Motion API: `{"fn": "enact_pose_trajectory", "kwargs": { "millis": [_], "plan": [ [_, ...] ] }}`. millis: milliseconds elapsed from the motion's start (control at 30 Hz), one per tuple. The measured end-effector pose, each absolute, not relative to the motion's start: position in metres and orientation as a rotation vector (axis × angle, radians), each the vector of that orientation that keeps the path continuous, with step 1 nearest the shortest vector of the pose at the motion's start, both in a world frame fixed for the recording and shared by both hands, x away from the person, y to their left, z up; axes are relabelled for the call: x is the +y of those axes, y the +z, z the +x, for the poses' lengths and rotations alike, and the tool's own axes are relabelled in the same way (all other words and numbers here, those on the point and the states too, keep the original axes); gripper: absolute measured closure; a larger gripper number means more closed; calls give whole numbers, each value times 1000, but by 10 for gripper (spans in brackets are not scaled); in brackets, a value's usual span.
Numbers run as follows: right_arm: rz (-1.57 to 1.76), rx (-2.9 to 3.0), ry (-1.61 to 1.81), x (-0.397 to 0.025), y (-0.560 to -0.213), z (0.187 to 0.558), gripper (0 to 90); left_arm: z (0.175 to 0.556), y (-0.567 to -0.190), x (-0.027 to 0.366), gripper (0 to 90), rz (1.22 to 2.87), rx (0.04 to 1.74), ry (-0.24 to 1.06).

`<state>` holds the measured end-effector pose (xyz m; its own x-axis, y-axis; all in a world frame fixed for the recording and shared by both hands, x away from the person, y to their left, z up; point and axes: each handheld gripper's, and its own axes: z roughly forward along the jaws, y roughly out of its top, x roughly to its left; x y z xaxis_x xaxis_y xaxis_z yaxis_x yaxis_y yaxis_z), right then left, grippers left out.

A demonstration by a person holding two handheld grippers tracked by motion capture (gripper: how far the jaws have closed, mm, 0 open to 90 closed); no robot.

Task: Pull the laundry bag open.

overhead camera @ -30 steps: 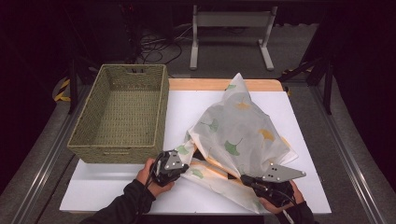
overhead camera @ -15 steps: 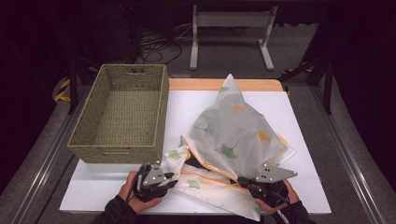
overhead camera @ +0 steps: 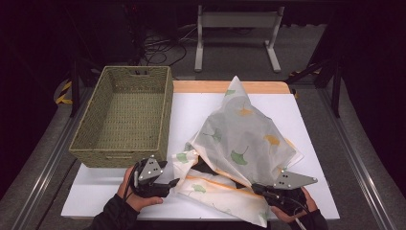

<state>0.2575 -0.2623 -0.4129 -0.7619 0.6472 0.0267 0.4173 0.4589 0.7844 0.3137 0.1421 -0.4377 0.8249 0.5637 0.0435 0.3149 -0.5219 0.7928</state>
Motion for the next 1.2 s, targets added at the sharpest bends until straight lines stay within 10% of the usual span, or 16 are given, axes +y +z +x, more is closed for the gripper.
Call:
{"fn": "enact_pose_trajectory", "kwargs": {
  "millis": [733, 1033, 1200],
  "plan": [
    [845, 2438, 1237, -255, -414, 257, 859, 362, -419, 81, 227, 2266, 573, 409],
    [853, 2426, 1242, -255, -414, 257, 807, 353, -418, 99, 853, 2272, 531, 340],
    [858, 2419, 1234, -250, -414, 259, 795, 342, -419, 122, 875, 2251, 555, 332]
  ]
}}
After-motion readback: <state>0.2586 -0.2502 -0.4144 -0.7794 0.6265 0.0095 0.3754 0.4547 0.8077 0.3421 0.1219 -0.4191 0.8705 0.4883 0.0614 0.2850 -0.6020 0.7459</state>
